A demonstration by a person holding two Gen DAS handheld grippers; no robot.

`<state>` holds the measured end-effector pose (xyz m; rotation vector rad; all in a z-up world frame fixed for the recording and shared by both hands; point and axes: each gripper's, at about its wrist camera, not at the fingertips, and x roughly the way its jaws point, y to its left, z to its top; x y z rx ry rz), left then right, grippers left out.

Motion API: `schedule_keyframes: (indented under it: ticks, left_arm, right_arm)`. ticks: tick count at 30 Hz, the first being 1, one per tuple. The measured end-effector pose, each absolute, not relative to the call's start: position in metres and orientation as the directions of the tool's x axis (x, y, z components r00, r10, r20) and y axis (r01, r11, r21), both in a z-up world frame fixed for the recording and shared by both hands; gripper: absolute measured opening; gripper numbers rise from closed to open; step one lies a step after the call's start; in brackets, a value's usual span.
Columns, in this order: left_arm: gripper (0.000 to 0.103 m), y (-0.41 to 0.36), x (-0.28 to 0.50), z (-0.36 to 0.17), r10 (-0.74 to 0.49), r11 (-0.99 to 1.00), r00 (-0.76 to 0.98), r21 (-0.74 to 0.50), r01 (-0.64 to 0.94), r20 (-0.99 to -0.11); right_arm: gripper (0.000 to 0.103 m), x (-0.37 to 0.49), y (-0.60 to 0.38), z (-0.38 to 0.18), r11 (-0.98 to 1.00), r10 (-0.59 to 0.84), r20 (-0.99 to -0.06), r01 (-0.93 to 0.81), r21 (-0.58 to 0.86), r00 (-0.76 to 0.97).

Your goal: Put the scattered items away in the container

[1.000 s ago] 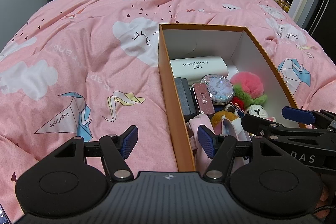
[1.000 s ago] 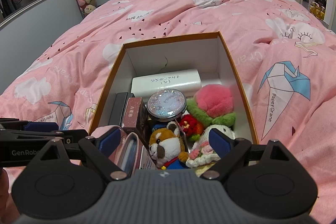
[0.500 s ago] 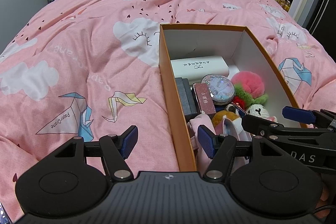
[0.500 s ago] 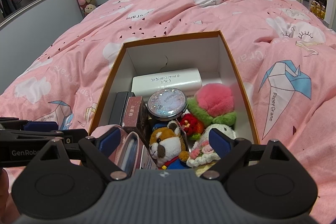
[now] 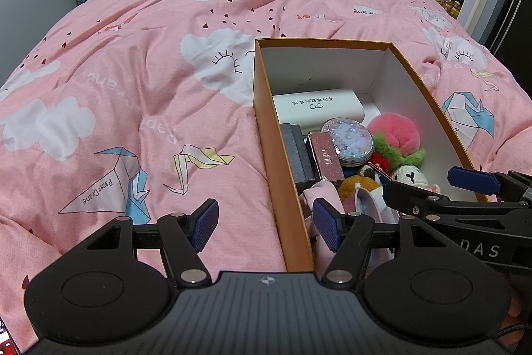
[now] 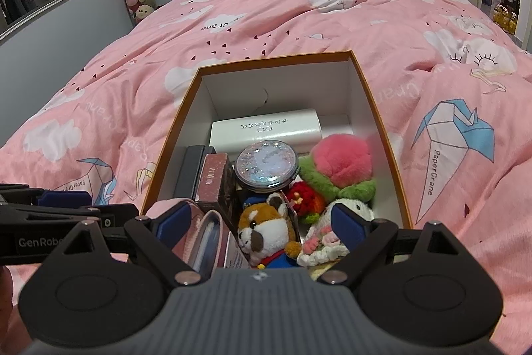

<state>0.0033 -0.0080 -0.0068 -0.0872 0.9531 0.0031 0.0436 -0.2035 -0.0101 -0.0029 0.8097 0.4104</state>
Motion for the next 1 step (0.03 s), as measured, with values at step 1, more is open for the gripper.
schedule_keyframes:
  ticks: [1]
  left_arm:
    - [0.073,-0.0088,0.0035,-0.0068,-0.035,0.997,0.579,-0.072,-0.041,-0.815]
  right_arm:
    - [0.092,0.0435,-0.2034,-0.0101,0.921,0.355,-0.704,-0.358,0.152,0.616]
